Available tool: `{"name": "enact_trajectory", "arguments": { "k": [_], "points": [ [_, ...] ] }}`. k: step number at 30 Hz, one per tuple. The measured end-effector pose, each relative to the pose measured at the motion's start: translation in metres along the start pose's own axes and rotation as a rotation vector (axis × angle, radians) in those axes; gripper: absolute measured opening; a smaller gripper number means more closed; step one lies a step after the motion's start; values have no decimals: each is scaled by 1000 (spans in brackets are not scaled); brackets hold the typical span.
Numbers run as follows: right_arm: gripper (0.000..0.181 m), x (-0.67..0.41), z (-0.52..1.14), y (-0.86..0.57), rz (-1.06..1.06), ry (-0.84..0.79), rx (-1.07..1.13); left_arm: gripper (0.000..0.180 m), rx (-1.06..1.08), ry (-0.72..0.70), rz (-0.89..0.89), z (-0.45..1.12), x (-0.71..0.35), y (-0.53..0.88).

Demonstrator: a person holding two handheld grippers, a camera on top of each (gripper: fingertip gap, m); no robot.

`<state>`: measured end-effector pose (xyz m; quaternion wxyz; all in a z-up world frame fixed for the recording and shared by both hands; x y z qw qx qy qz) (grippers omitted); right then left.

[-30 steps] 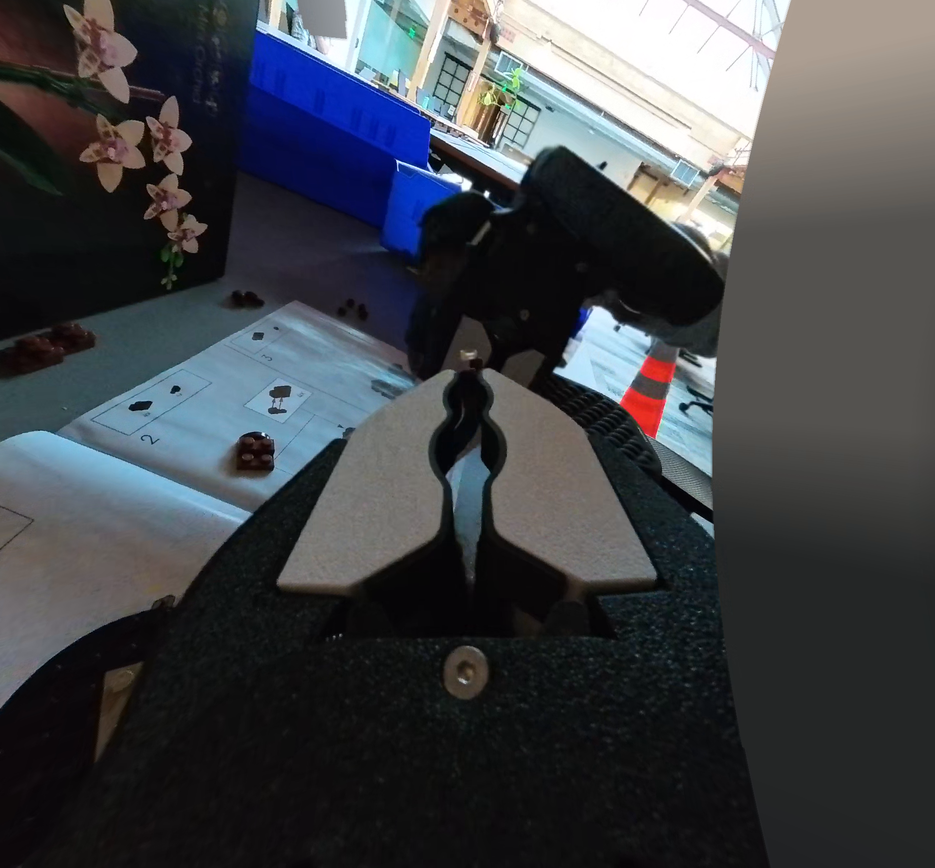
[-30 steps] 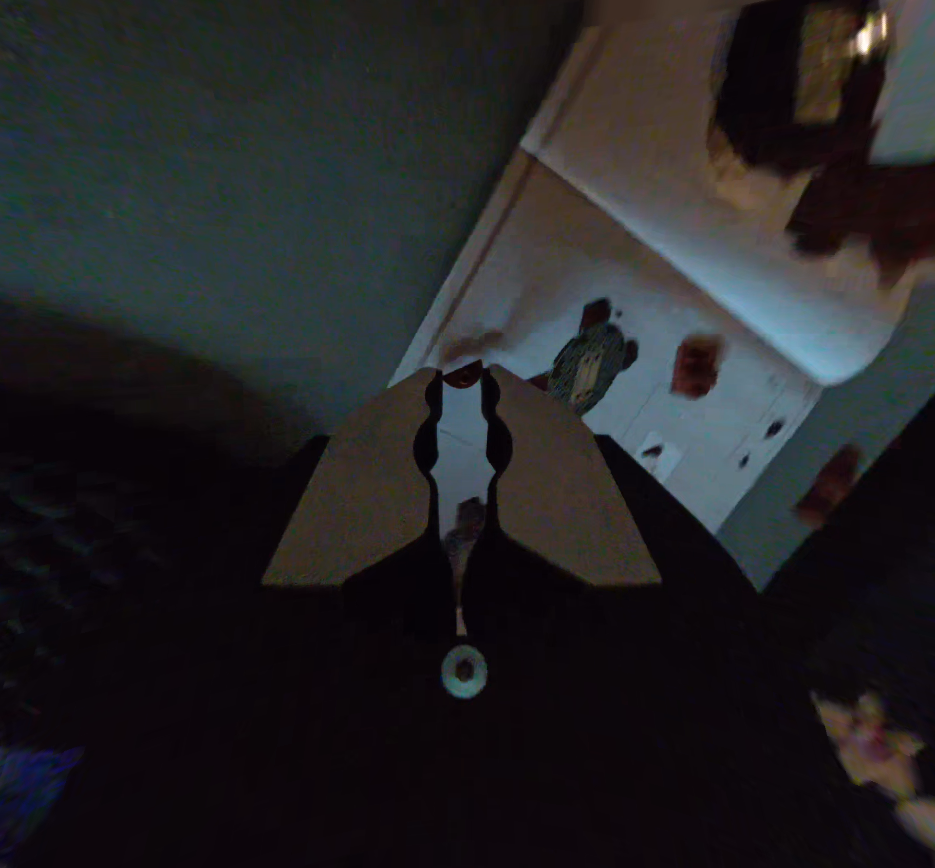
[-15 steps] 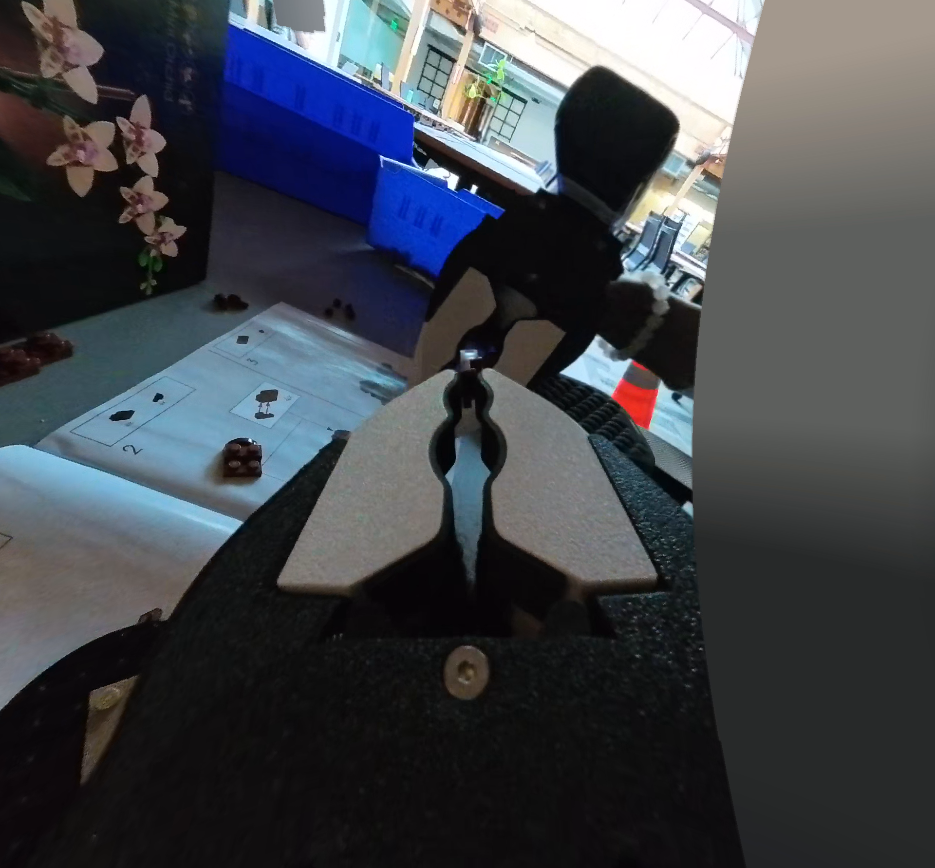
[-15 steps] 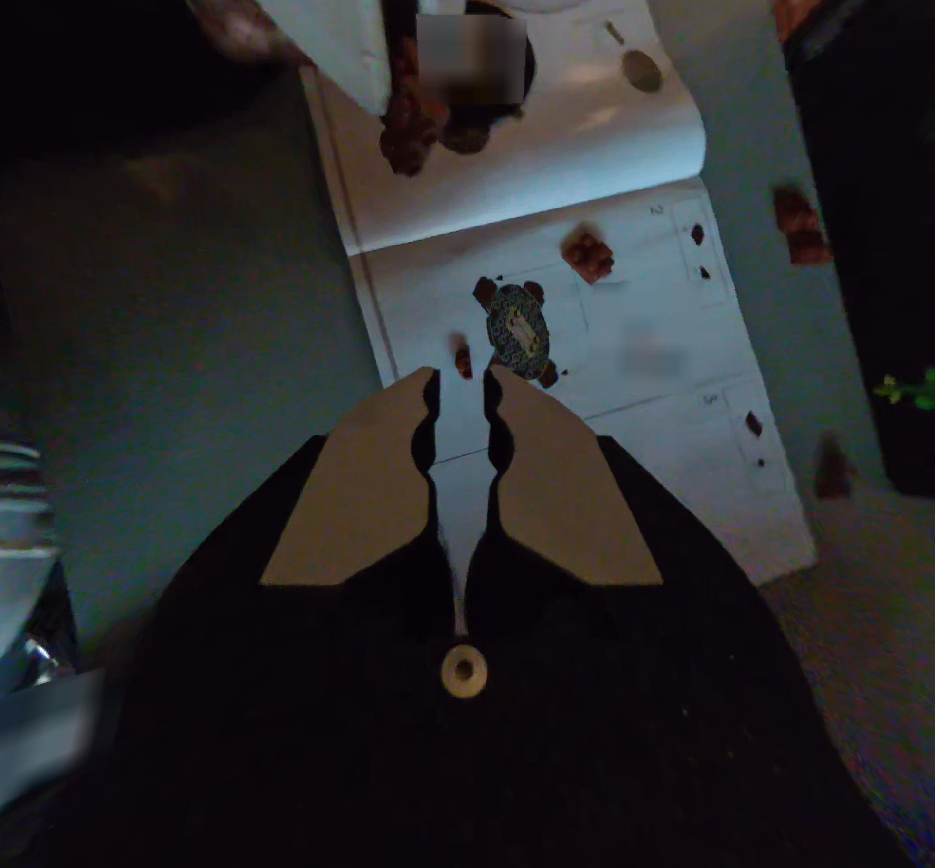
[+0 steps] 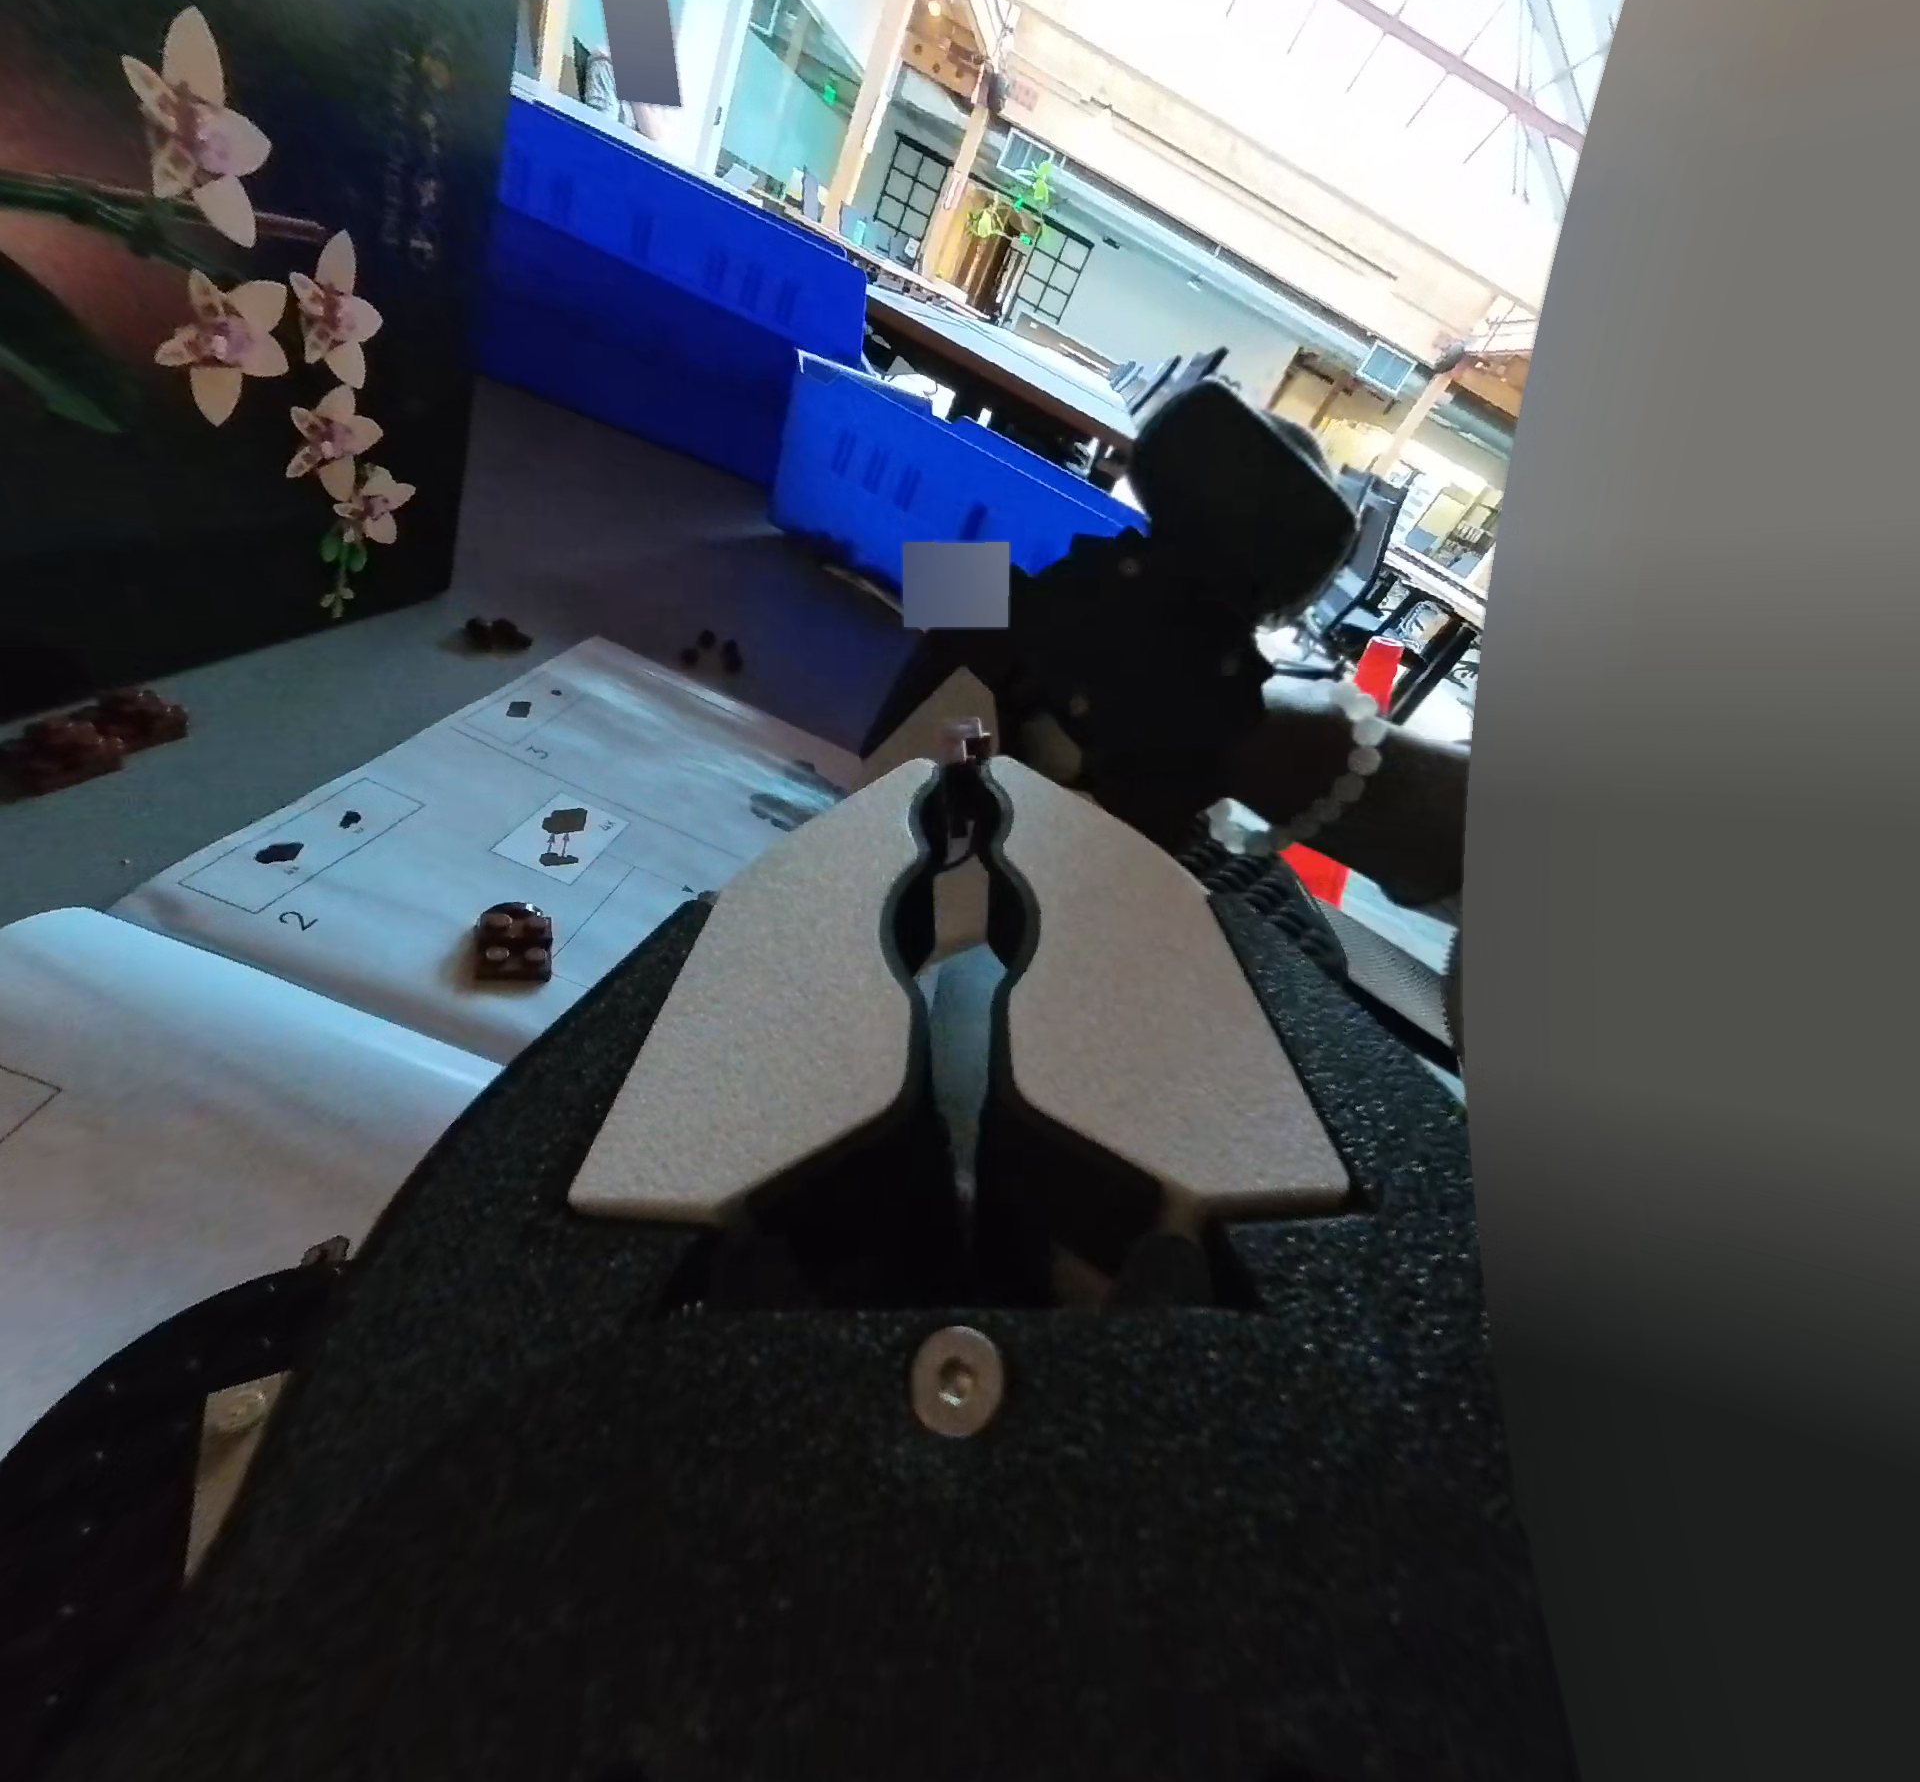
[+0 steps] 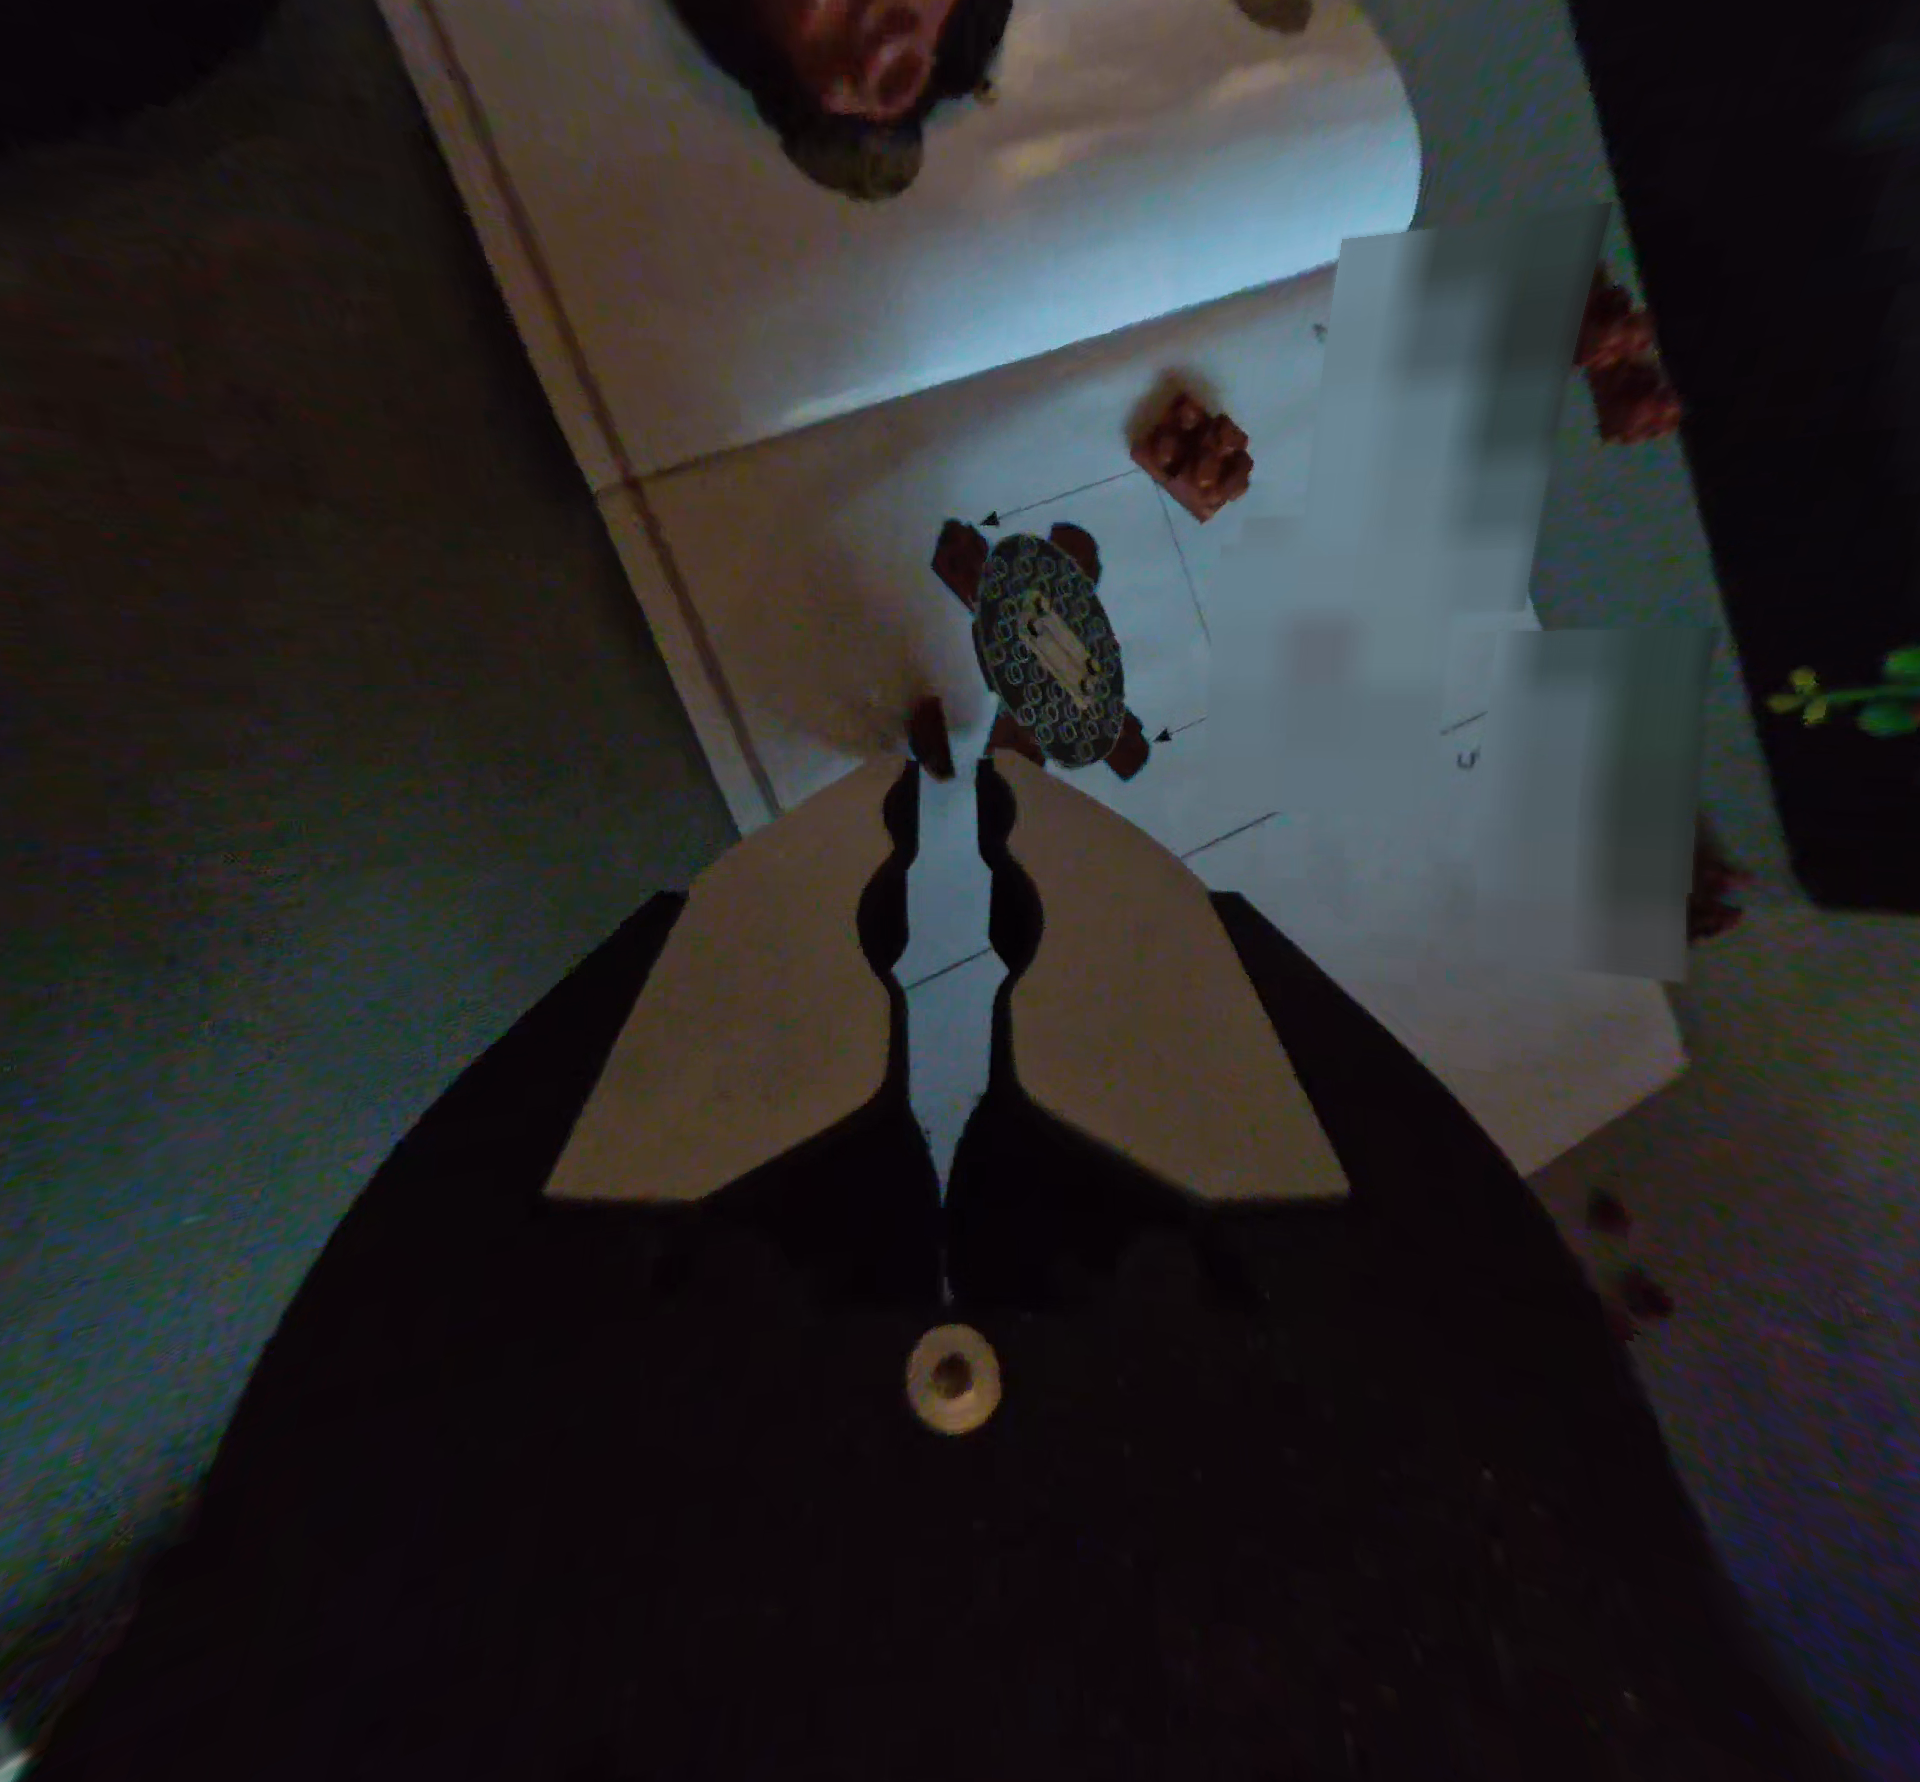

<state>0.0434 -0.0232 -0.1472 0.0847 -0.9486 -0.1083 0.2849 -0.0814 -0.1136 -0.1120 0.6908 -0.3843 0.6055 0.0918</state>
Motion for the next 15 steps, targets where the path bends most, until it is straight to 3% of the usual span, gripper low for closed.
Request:
{"name": "enact_trajectory", "arguments": {
  "k": [4,7,10,15],
  "points": [
    [4,-2,1,-10,-110,9,-99,3,1,-10,-11,-2,0,1],
    [2,-5,-1,-23,-139,-22,-319,3,7,-4,-10,-1,0,0],
    [3,-12,2,-45,-125,13,-451,3,9,0,-6,-1,0,0],
    [12,-26,-5,-54,48,-76,-431,3,0,-15,-12,-3,-1,1]
  ]
}}
Point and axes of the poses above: each gripper's, where its closed fingertips meet, z out along the fingers, x out of its underside, y = z × x across the jaws, the point moved 8 cm from there along -z, back along the fingers, and after that the axes turned 2 degrees about y, right-handed, at the moved point
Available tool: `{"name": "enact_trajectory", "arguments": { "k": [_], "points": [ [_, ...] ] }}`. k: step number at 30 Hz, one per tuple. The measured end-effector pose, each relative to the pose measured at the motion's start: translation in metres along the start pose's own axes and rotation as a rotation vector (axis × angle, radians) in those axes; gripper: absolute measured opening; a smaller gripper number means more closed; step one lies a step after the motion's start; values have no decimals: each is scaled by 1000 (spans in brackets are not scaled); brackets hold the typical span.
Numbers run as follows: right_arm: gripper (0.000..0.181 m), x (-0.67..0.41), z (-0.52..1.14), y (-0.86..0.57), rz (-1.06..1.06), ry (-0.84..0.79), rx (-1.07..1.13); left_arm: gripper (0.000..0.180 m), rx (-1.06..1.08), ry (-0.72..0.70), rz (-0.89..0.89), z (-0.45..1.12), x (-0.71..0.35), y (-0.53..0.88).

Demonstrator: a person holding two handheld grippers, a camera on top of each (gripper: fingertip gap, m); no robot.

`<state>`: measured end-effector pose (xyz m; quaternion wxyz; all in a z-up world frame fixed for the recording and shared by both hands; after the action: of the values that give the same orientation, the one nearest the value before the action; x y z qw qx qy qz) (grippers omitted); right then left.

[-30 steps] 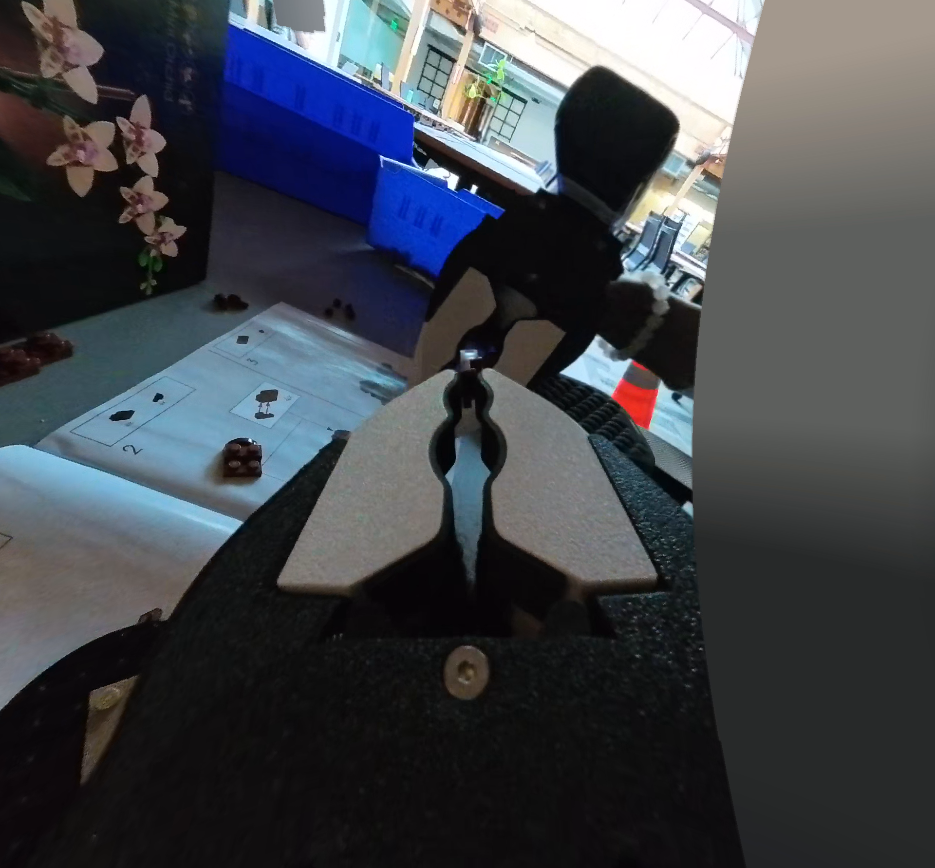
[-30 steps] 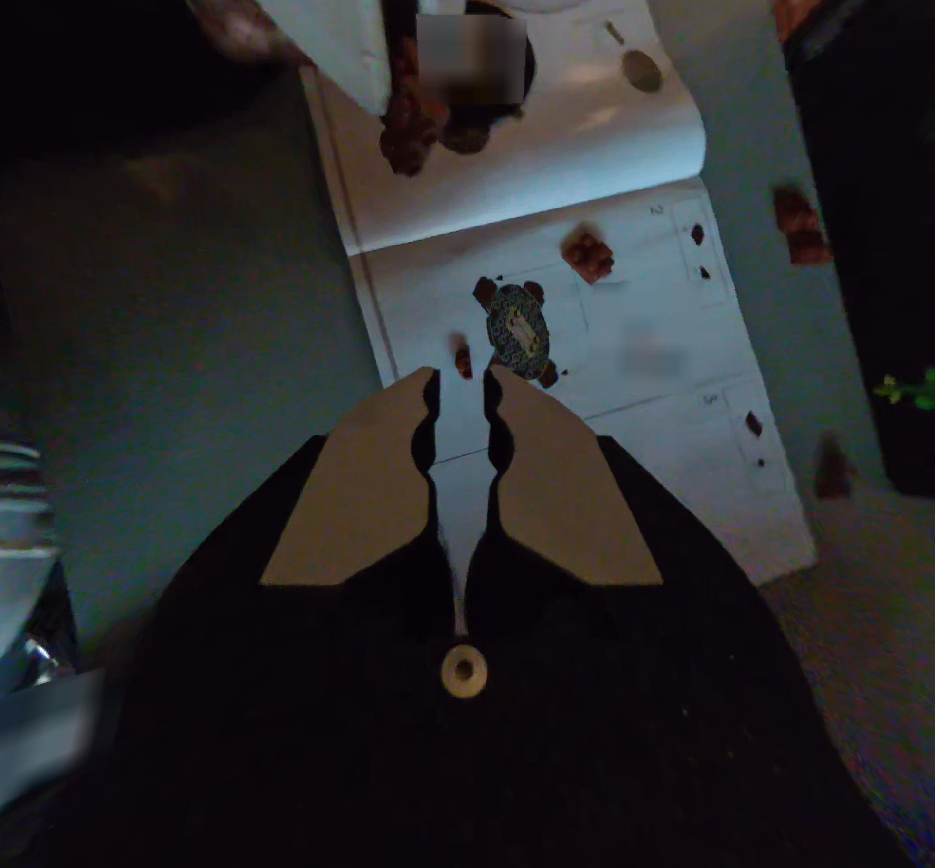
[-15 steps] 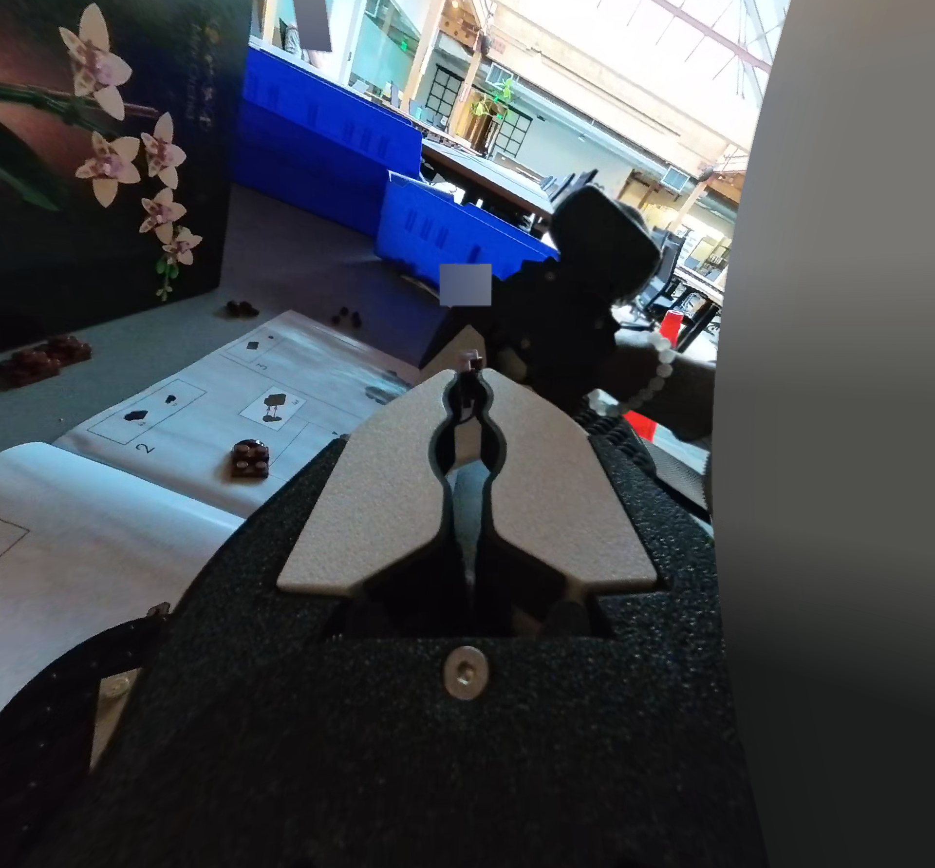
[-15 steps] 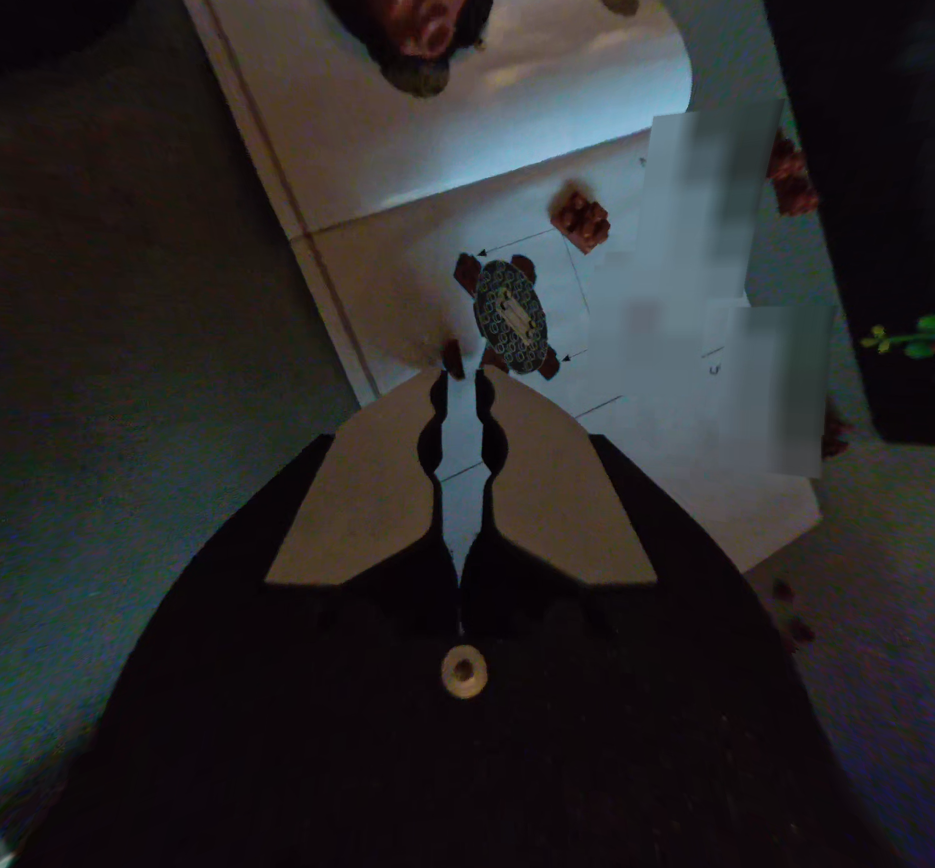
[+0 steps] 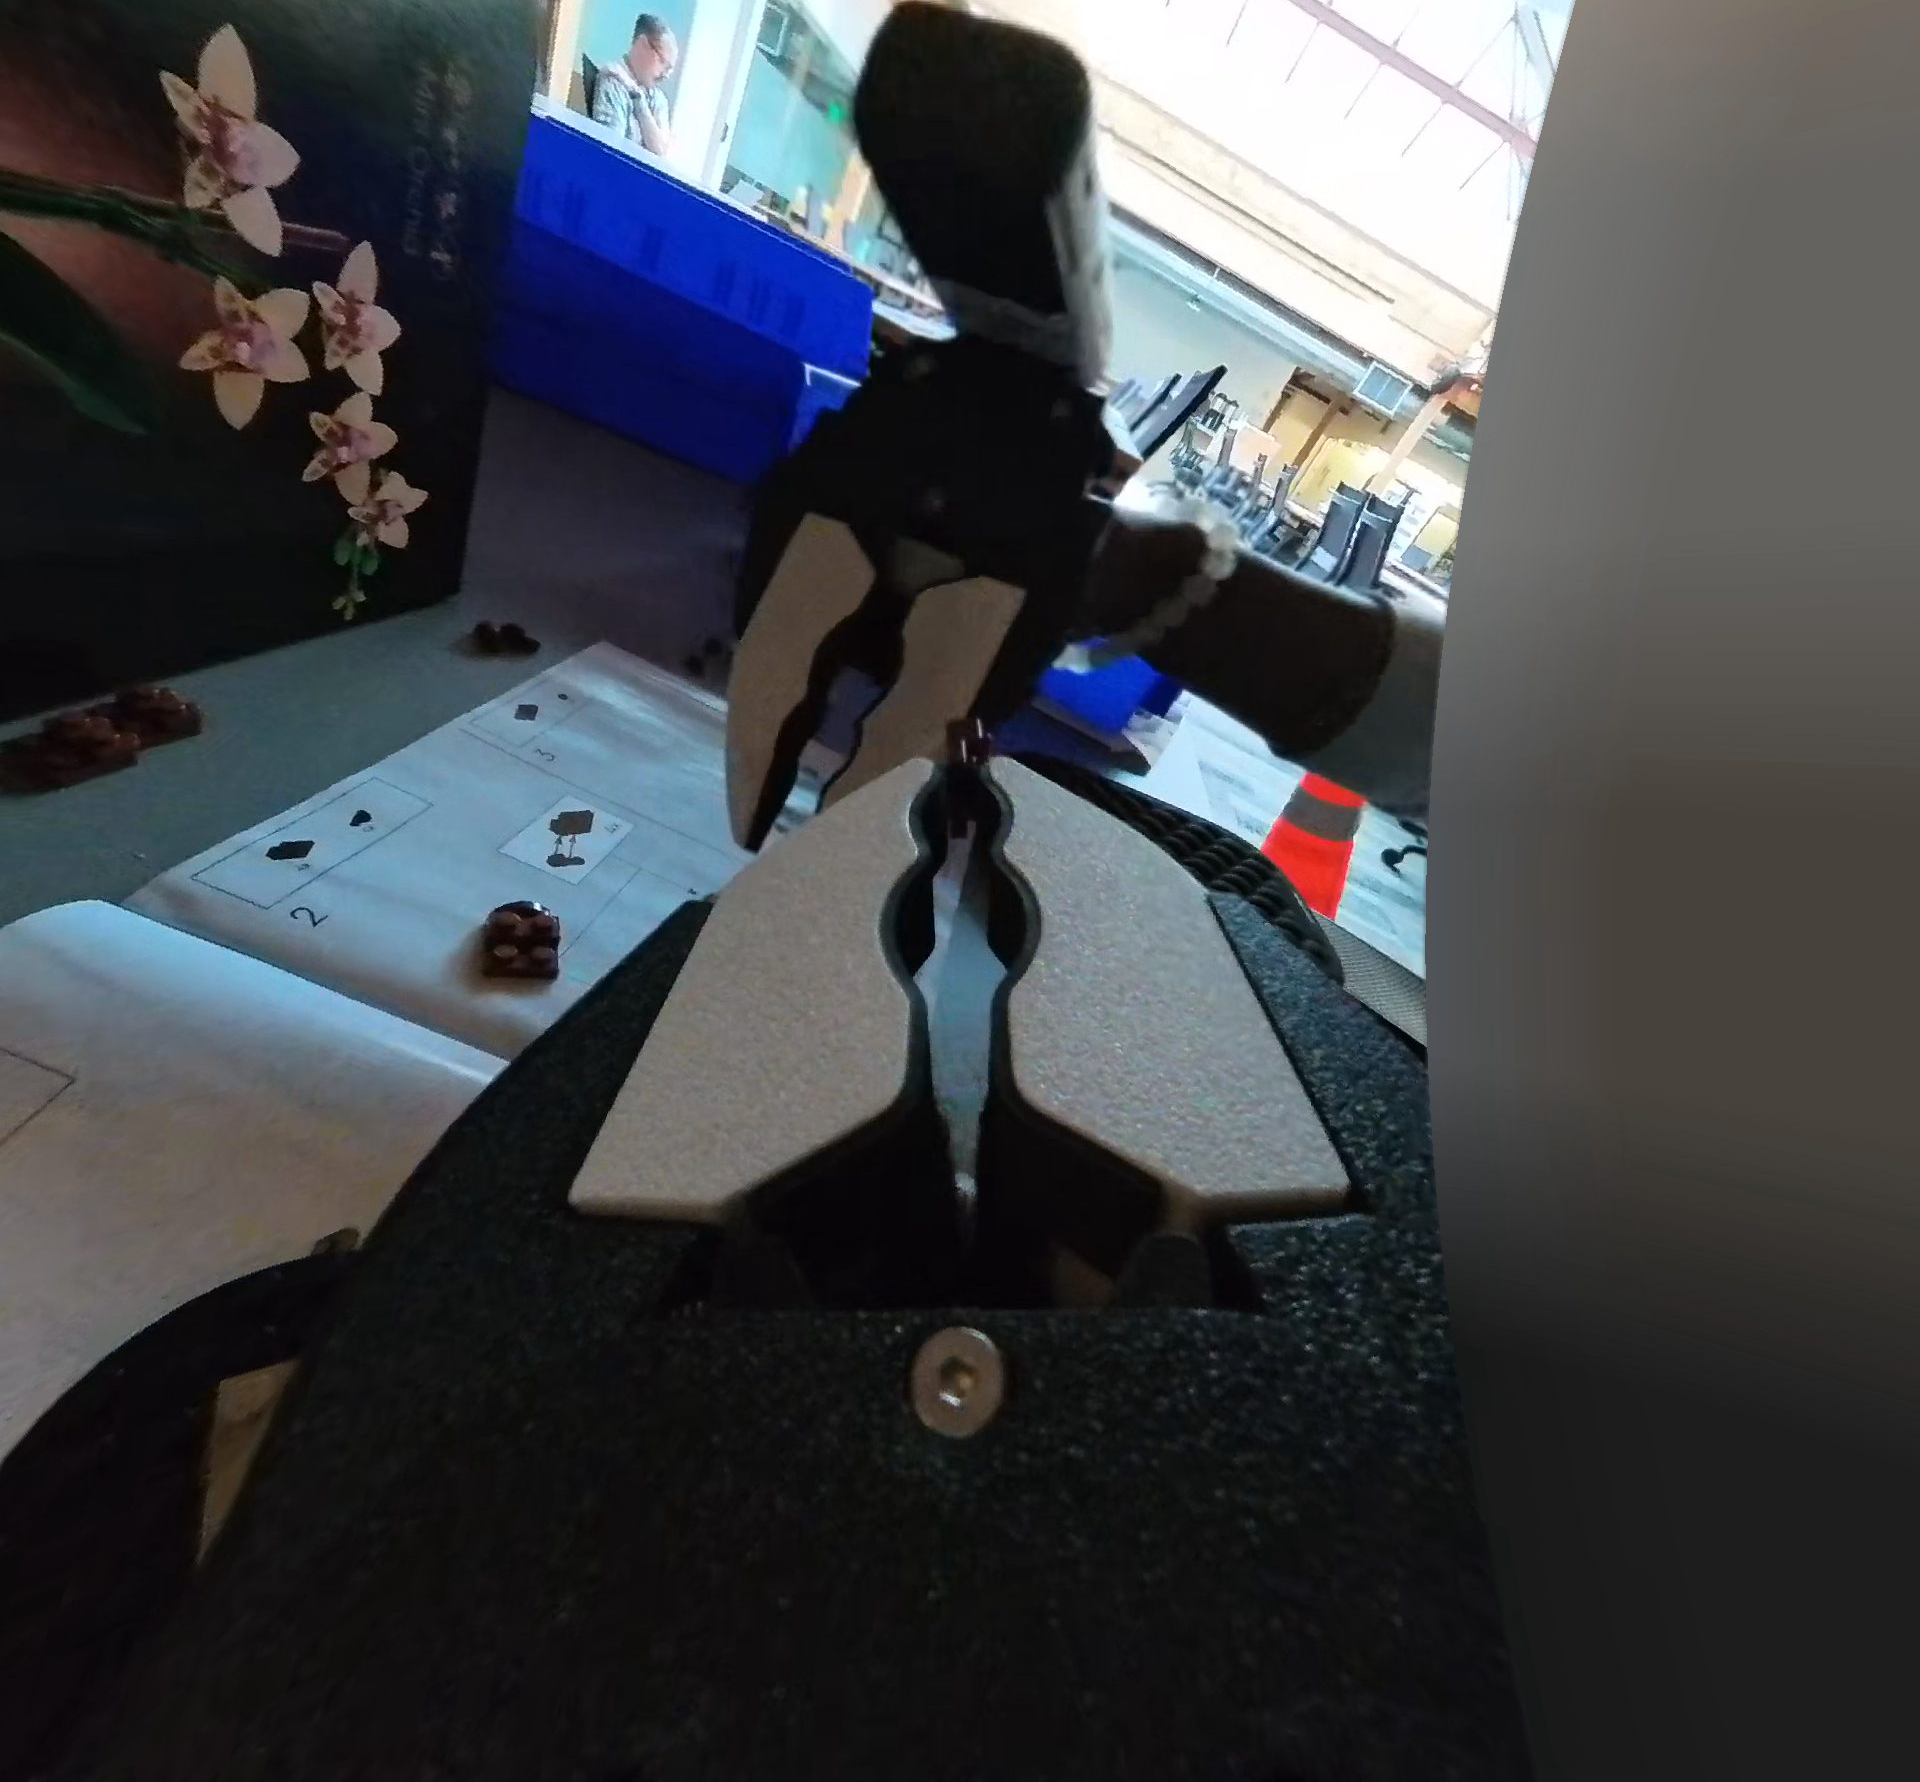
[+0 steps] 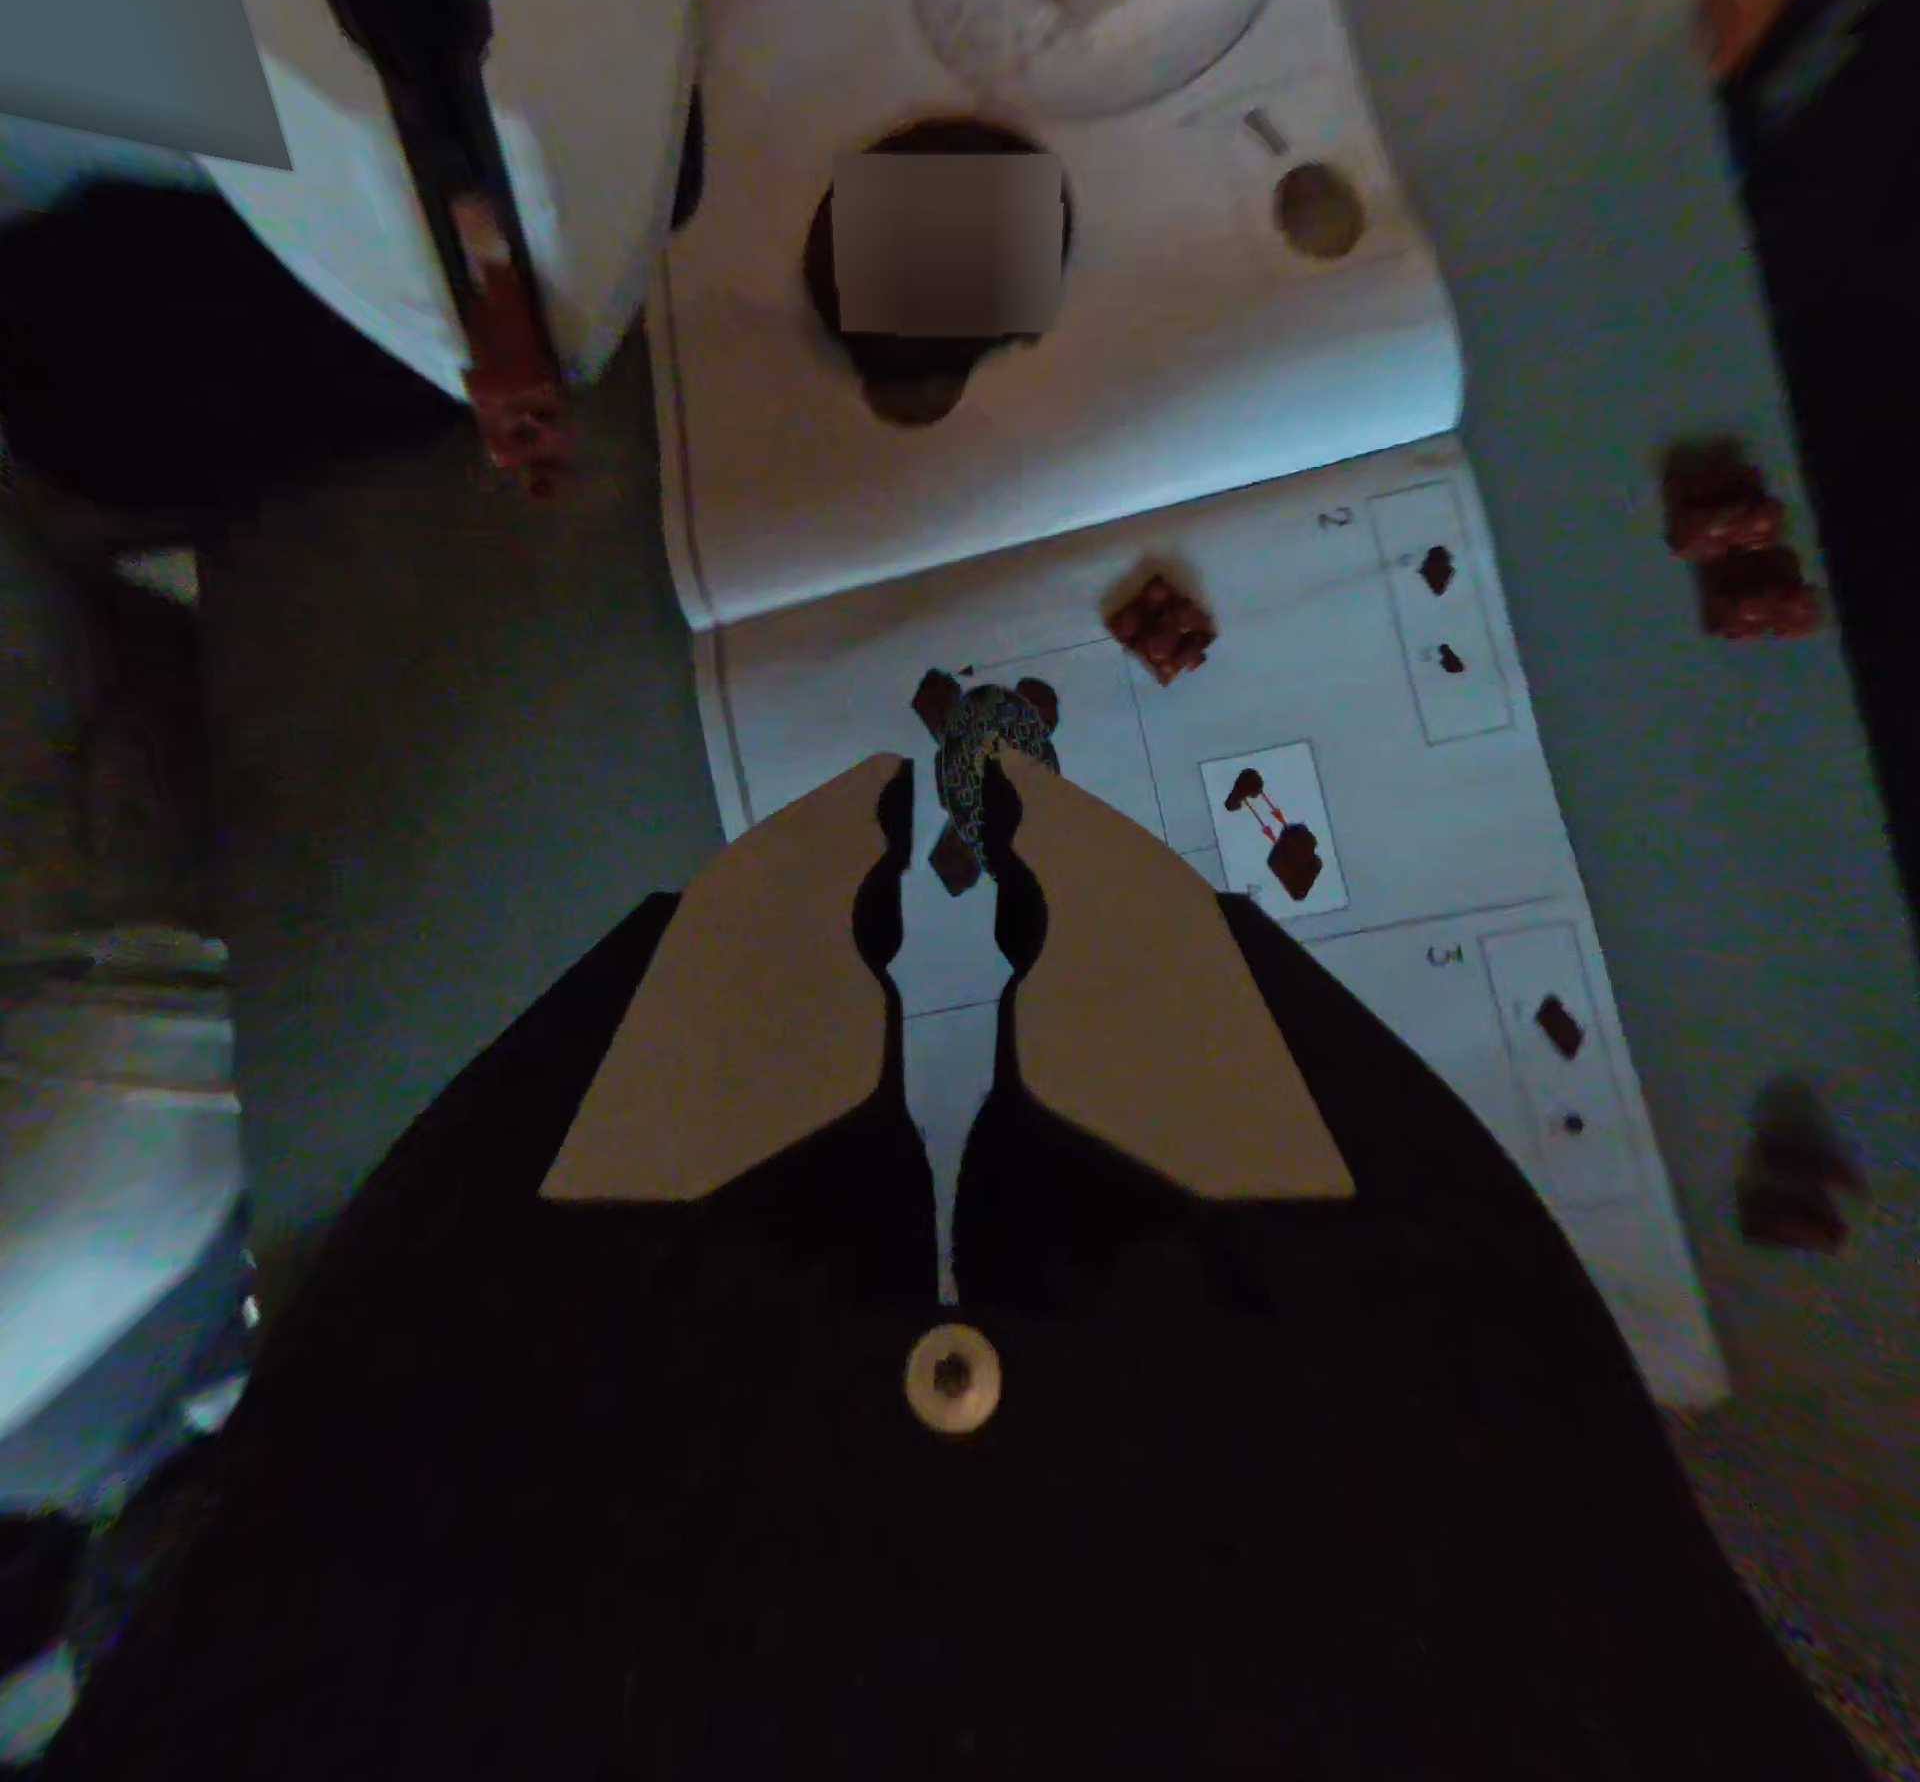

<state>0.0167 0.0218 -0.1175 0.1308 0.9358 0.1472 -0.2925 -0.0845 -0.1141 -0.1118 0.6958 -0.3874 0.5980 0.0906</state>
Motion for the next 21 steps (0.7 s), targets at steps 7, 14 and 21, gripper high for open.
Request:
{"name": "enact_trajectory", "arguments": {
  "k": [7,14,21],
  "points": [
    [48,30,4,62,530,-381,472,3,-77,21,70,3,0,1],
    [29,27,5,94,410,-621,908,3,-91,39,127,7,0,-3],
    [10,38,25,88,562,-409,796,3,-92,7,143,4,-4,-5]
  ]
}}
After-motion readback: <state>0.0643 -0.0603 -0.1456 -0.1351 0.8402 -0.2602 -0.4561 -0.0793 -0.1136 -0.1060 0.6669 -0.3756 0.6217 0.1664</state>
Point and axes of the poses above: each gripper's, where its closed fingertips meet, z out along the fingers, x out of its underside, y = z × x across the jaws, the point moved 8 cm from there along -z, back along the fingers, and after that the axes turned 2 degrees about y, right-handed, at the moved point
